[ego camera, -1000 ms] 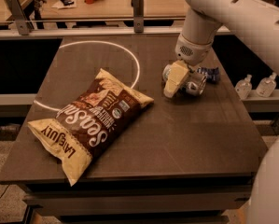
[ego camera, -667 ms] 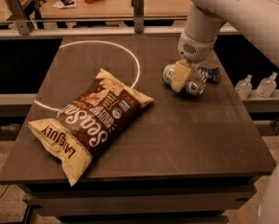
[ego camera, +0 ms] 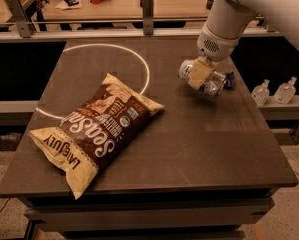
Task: Place 7up can upright
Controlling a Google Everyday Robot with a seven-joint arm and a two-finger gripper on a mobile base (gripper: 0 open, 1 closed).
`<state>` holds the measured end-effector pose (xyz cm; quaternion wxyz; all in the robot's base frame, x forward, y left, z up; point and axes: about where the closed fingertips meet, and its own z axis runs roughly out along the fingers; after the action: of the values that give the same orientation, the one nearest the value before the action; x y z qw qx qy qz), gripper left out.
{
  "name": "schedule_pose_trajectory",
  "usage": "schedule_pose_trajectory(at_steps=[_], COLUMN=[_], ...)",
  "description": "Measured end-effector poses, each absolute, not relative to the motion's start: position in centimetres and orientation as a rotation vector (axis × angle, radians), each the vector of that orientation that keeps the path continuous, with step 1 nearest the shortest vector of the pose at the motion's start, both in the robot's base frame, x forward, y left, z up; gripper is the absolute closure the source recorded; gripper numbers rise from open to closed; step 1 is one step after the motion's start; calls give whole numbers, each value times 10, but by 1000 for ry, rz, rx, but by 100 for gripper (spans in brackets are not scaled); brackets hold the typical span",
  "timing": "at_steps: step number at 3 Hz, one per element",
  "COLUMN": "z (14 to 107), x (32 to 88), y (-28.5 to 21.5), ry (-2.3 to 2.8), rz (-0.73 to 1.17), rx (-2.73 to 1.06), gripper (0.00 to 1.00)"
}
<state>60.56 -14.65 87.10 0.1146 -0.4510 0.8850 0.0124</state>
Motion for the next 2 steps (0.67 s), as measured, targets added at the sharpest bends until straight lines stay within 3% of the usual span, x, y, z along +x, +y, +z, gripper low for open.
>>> schedule_pose_trajectory(at_steps=[1,2], z=[900,905], x=[600,595], y=[-152,-151], ry=[2455,2277], rz=[147,316], rx=[-1240,-1184], gripper=[100,100])
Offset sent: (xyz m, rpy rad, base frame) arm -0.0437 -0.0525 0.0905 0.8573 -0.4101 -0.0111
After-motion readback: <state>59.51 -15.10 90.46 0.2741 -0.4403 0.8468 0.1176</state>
